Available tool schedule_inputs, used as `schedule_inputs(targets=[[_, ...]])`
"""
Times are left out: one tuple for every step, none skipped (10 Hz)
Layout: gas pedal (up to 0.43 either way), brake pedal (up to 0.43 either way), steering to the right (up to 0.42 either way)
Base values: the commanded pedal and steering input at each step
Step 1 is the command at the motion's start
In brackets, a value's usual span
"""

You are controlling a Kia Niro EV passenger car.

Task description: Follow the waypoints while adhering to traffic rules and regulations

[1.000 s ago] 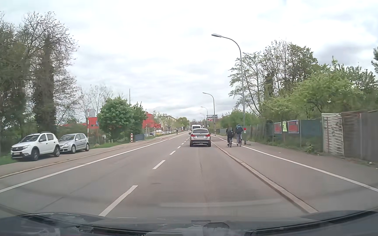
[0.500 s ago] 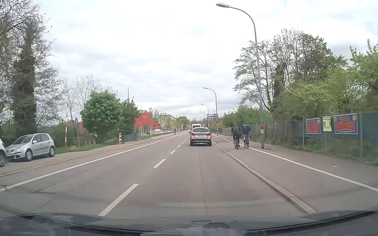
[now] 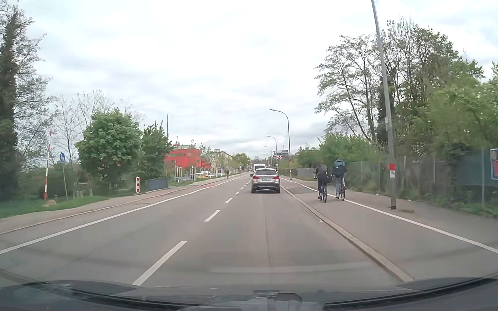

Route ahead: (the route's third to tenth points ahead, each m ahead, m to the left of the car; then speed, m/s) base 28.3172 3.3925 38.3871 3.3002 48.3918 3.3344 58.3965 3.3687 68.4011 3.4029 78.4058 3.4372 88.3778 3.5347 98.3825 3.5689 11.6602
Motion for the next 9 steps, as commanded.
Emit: schedule_inputs(targets=[[0.039, 0.000, -0.003], [0.039, 0.000, -0.003], [0.039, 0.000, -0.003], [0.039, 0.000, -0.003], [0.039, 0.000, -0.003], [0.039, 0.000, -0.003], [0.039, 0.000, -0.002], [0.039, 0.000, -0.002], [0.047, 0.000, -0.001]])
